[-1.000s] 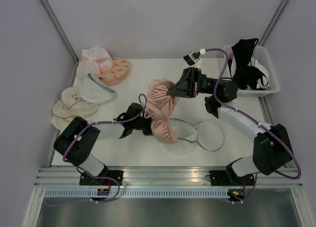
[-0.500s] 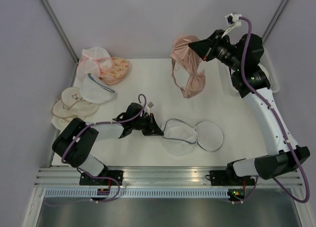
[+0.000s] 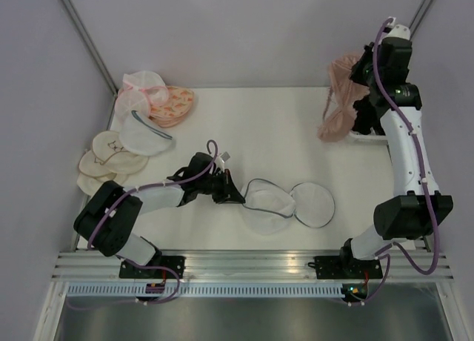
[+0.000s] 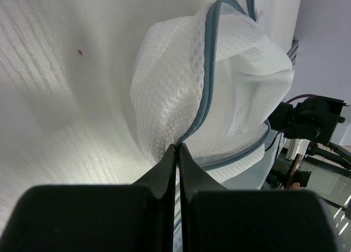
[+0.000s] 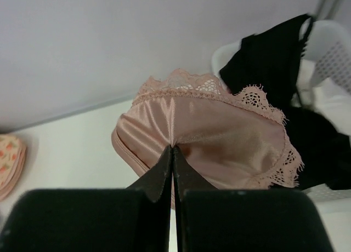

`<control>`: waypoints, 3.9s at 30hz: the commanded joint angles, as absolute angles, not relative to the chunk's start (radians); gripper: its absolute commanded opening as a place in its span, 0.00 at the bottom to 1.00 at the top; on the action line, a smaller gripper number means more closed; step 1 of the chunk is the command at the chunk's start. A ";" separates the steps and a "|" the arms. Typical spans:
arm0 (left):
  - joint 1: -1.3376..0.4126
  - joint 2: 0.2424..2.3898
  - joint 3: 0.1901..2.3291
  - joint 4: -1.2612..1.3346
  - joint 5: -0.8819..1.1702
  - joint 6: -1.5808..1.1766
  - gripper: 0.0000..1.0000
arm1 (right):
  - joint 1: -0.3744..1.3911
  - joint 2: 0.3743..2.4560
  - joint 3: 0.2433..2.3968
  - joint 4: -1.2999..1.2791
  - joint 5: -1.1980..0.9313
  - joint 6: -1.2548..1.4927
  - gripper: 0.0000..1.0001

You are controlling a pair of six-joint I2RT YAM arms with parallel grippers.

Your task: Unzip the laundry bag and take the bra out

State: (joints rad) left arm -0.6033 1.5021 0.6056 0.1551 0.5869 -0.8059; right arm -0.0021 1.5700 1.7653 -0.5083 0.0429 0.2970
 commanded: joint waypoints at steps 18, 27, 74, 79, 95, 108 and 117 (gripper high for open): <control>-0.594 1.471 0.752 0.012 0.609 -0.738 0.02 | -0.282 1.867 2.158 -0.411 0.204 0.345 0.00; -0.591 1.505 0.770 0.014 0.603 -0.749 0.02 | -0.296 2.115 2.279 -0.498 0.013 0.360 0.00; -0.555 1.326 0.675 0.087 0.499 -0.817 0.02 | -0.060 1.732 1.969 -0.762 0.233 0.293 0.92; -0.552 1.203 0.595 0.092 0.316 -0.891 0.02 | 0.133 1.501 1.486 -0.700 0.238 0.370 0.91; -0.554 0.842 0.379 0.012 0.140 -0.999 0.02 | 0.617 1.221 0.810 -0.575 0.229 0.650 0.89; -0.552 0.857 0.376 0.015 0.152 -0.996 0.02 | 0.675 1.269 0.669 -0.541 0.368 0.727 0.83; -0.552 0.861 0.377 0.015 0.158 -0.988 0.02 | 0.675 1.310 0.589 -0.362 0.305 0.745 0.60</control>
State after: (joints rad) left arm -0.5556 0.8577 0.3782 0.0090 0.1589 -0.9791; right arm 0.6716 1.3033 0.6037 -0.4683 0.3187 0.7181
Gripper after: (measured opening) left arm 0.026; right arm 0.640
